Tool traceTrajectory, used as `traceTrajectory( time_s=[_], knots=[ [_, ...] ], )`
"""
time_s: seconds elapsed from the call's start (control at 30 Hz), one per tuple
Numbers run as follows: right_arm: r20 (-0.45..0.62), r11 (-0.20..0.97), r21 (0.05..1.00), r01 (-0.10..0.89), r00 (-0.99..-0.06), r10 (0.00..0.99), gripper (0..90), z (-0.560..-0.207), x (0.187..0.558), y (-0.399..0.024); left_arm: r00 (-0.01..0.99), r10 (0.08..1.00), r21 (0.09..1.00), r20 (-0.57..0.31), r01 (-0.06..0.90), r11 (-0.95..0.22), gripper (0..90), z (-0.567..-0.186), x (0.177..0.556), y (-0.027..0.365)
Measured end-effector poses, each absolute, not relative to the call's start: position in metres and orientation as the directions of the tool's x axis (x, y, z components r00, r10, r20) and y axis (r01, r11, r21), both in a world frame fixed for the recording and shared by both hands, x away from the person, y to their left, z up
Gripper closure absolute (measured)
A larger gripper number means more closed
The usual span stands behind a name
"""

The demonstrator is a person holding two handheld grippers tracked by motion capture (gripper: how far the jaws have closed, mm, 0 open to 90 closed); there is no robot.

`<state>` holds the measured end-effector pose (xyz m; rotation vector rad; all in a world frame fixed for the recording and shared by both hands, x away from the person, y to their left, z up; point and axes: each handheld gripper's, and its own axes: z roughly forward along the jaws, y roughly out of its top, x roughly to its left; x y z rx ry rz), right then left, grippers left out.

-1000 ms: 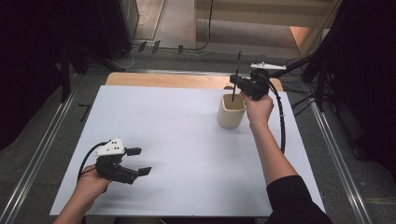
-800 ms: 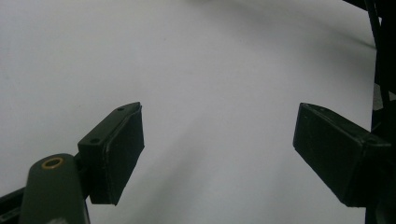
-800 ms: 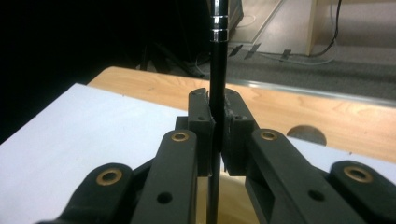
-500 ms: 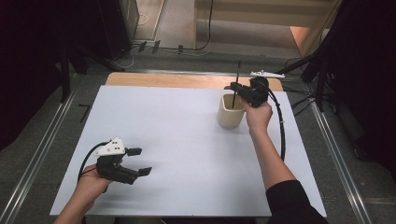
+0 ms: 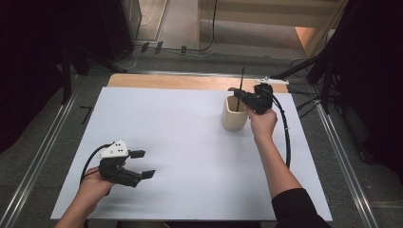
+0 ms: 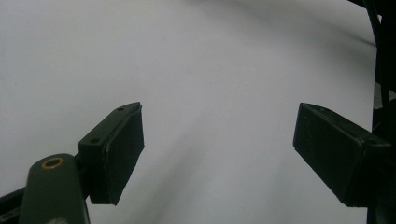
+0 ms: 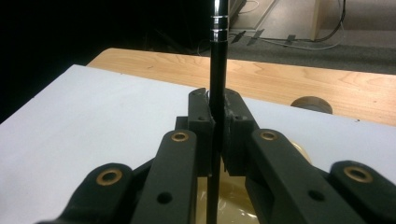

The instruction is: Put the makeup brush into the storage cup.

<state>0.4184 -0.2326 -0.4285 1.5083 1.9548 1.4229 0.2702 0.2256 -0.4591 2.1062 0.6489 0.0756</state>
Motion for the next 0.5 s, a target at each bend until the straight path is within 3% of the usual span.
traceTrajectory(
  time_s=[0.17, 0.2, 0.27, 0.33, 0.37, 0.5],
  knots=[
    [0.325, -0.040, 0.821, 0.570, -0.409, 0.853, 84.2, -0.428, 0.417, -0.232, 0.859, 0.478, 0.784, -0.183, 0.421, -0.456, 16.7, -0.459, 0.271, 0.225],
    [0.323, -0.042, 0.821, 0.569, -0.402, 0.857, 74.7, -0.427, 0.416, -0.232, 0.858, 0.480, 0.785, -0.180, 0.420, -0.455, 16.7, -0.459, 0.271, 0.225],
    [0.308, -0.046, 0.850, 0.524, -0.425, 0.851, 46.1, -0.422, 0.414, -0.234, 0.853, 0.488, 0.790, -0.184, 0.424, -0.444, 16.7, -0.458, 0.271, 0.226],
    [0.291, -0.046, 0.866, 0.498, -0.425, 0.857, 26.5, -0.420, 0.412, -0.235, 0.853, 0.489, 0.792, -0.184, 0.423, -0.440, 16.7, -0.459, 0.272, 0.226],
    [0.298, -0.051, 0.860, 0.508, -0.419, 0.858, 22.1, -0.419, 0.412, -0.235, 0.852, 0.490, 0.788, -0.184, 0.426, -0.445, 16.7, -0.459, 0.272, 0.226],
    [0.323, -0.044, 0.846, 0.532, -0.445, 0.835, 21.5, -0.416, 0.407, -0.238, 0.852, 0.489, 0.787, -0.184, 0.426, -0.447, 16.7, -0.460, 0.272, 0.226]
  ],
)
